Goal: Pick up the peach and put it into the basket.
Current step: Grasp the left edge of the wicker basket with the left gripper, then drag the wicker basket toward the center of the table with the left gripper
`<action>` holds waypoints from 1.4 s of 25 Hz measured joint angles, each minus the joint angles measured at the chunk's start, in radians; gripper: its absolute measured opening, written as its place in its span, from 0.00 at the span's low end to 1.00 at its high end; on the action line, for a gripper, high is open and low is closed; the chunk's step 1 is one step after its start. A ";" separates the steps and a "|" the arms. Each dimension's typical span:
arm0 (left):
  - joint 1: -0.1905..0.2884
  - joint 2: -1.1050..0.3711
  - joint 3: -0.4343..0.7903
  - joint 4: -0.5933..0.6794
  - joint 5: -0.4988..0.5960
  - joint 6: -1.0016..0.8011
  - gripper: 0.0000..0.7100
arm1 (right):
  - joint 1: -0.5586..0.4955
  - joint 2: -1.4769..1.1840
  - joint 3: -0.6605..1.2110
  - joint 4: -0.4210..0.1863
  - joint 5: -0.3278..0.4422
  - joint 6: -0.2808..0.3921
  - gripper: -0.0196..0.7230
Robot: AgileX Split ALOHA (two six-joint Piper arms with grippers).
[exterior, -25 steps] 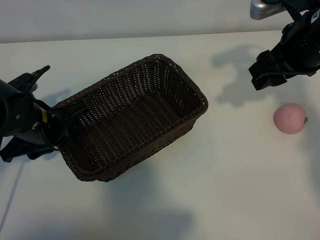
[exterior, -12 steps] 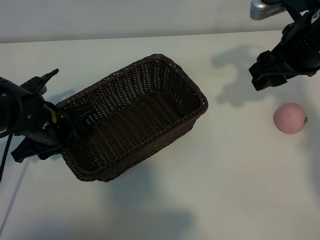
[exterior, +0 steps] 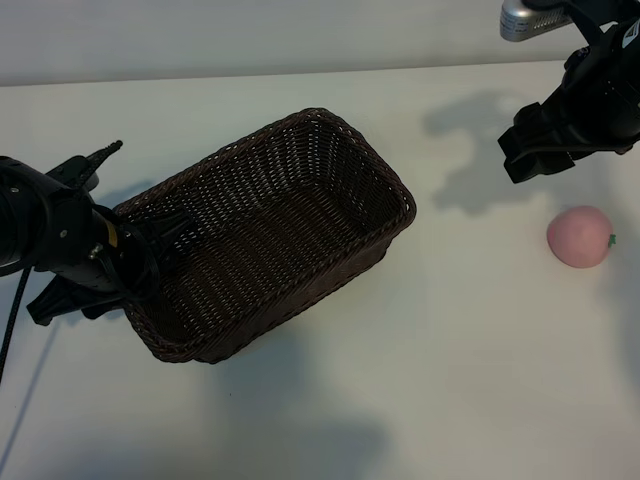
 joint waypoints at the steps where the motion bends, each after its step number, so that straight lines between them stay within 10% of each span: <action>1: 0.000 0.000 0.000 0.000 0.000 0.000 0.68 | 0.000 0.000 0.000 0.000 0.000 0.000 0.83; 10: 0.000 0.000 0.000 0.004 0.010 -0.001 0.31 | 0.000 0.000 0.000 0.000 0.000 0.000 0.83; 35: 0.077 -0.120 0.007 -0.143 -0.031 0.221 0.23 | 0.000 0.000 0.000 0.000 0.000 -0.001 0.83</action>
